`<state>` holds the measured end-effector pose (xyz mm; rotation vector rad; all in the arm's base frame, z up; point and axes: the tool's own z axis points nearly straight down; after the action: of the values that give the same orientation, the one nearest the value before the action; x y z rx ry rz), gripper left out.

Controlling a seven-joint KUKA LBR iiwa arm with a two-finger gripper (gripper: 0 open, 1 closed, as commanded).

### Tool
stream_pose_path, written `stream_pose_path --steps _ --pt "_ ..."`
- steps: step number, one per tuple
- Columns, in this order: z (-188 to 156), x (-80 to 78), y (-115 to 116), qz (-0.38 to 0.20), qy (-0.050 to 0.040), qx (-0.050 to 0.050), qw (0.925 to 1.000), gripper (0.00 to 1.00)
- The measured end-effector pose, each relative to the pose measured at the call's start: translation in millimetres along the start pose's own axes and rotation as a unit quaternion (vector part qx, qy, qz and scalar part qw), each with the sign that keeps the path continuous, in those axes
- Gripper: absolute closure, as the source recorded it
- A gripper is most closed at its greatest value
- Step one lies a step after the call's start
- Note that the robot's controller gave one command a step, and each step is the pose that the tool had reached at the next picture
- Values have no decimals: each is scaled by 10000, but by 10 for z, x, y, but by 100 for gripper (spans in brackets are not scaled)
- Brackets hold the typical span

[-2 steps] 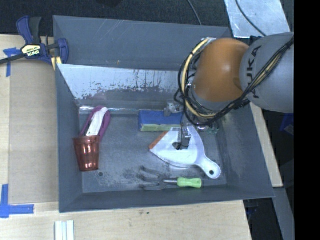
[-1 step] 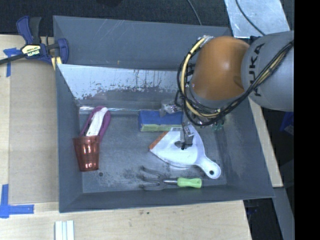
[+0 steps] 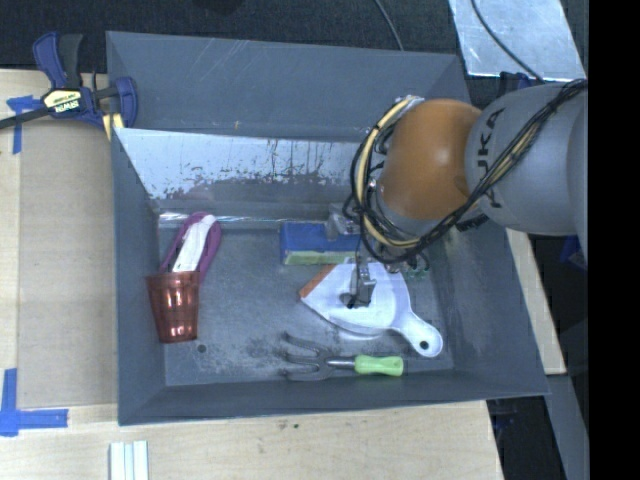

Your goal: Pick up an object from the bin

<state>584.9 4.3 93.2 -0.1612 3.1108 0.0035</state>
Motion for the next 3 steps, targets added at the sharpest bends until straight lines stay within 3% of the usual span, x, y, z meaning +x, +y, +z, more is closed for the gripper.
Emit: stream_pose_path --steps 1,2,3 --pt "57 -100 -48 199 17 -9 9998 0" --pt "-634 -264 68 -764 -19 -5 9971 0" --pt "233 -220 -26 643 -56 -2 9979 0"
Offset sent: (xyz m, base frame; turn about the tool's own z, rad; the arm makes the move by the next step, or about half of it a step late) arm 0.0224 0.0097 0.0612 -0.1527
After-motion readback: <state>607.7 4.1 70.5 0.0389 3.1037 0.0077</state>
